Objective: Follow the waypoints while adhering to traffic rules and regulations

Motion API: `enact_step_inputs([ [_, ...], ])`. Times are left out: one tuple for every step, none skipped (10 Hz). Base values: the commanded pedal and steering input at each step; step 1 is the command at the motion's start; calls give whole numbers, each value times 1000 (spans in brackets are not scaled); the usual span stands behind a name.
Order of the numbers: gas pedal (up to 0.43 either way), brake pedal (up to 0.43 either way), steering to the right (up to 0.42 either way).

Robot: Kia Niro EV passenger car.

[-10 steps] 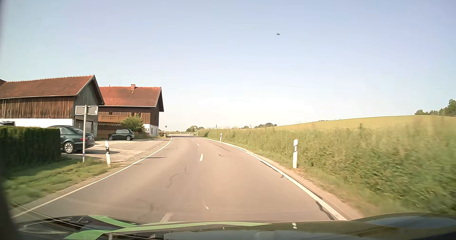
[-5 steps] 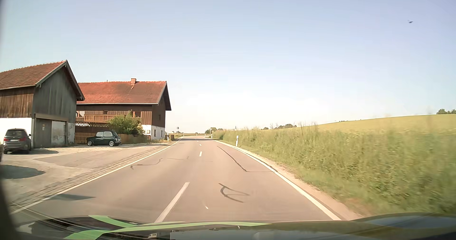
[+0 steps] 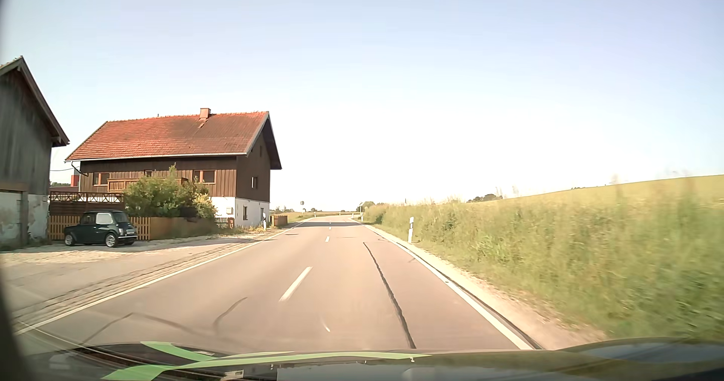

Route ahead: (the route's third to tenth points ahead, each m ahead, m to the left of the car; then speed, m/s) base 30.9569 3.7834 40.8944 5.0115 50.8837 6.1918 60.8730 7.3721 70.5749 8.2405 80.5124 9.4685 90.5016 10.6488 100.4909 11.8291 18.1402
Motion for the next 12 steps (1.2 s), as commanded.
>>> enact_step_inputs([
  [197, 0, -45],
  [197, 0, -44],
  [197, 0, -42],
  [197, 0, -35],
  [197, 0, -29],
  [197, 0, -27],
  [197, 0, -26],
  [197, 0, -26],
  [197, 0, -25],
  [209, 0, -20],
  [197, 0, -16],
  [197, 0, -13],
])
